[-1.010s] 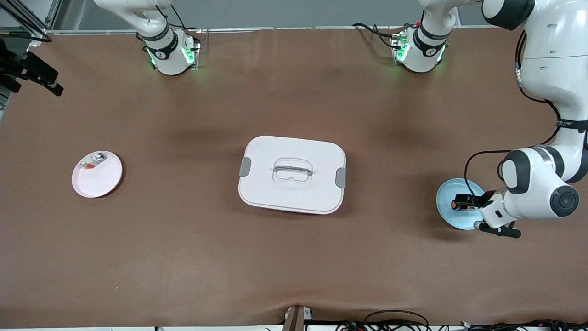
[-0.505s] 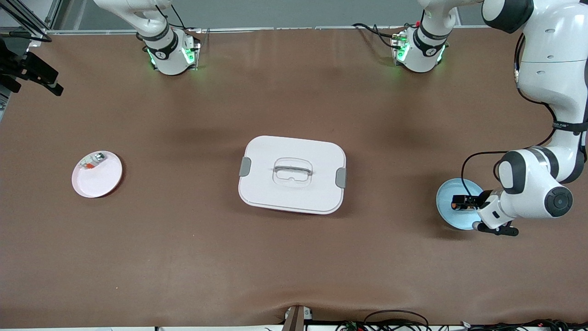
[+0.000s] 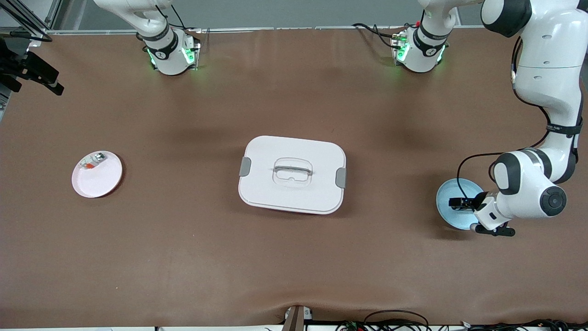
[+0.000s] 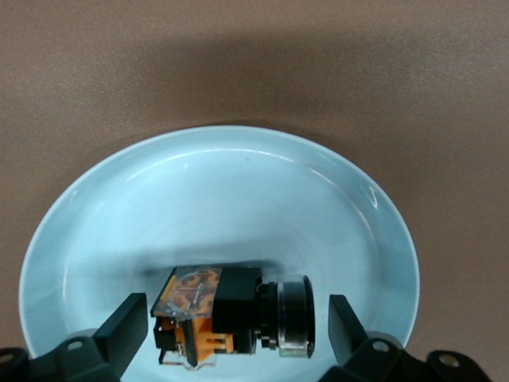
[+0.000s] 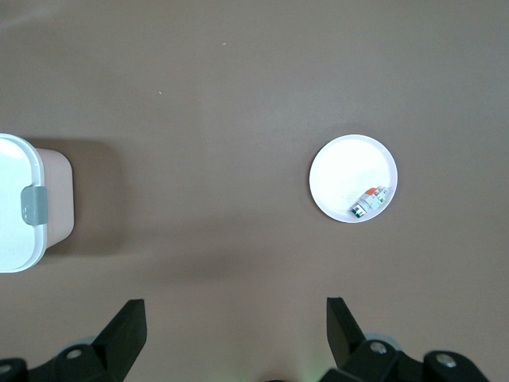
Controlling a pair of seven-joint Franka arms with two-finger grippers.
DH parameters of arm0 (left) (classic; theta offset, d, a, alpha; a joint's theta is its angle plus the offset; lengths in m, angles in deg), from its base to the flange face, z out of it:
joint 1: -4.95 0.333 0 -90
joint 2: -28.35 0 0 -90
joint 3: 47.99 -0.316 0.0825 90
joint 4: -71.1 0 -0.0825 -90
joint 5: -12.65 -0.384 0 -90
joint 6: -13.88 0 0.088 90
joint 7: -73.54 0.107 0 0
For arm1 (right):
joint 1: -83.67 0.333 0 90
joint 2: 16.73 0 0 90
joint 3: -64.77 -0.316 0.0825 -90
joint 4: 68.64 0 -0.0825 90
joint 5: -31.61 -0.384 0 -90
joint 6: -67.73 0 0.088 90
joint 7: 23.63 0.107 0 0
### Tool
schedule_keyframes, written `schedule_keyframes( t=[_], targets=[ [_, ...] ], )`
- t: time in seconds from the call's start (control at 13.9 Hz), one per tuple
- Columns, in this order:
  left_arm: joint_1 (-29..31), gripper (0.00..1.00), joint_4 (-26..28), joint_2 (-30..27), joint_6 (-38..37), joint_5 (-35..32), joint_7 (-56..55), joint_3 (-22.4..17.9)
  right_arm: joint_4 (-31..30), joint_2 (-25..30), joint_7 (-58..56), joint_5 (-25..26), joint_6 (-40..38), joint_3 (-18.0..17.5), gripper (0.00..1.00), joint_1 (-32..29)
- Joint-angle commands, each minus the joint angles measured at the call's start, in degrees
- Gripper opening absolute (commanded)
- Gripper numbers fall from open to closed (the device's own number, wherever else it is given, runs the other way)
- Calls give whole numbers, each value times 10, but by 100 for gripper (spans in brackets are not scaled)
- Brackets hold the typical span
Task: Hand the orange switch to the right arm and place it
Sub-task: 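Close the left gripper on the orange-and-black switch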
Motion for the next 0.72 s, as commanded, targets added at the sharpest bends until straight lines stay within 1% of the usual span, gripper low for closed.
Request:
schedule_keyframes(
  t=[0.0, 0.29, 0.36, 0.43, 0.5, 0.58, 0.65],
  targets=[
    [0, 100, 5, 3, 16, 11, -7, 1, 5, 0, 7, 8, -8, 1, 100, 4],
    [0, 100, 6, 3, 19, 11, -8, 1, 5, 1, 9, 14, -13, 2, 100, 1],
    [0, 90, 6, 3, 19, 11, -8, 1, 5, 1, 9, 14, -13, 2, 100, 1],
    [0, 69, 6, 3, 19, 11, -8, 1, 5, 1, 9, 14, -13, 2, 100, 0],
    [1, 52, 6, 3, 19, 11, -8, 1, 5, 0, 9, 14, -14, 4, 100, -1],
    [1, 38, 6, 3, 19, 11, -8, 1, 5, 0, 9, 14, -14, 5, 100, -2],
    [0, 32, 5, 2, 19, 11, -8, 1, 5, 0, 9, 14, -15, 5, 100, -2]
  ],
)
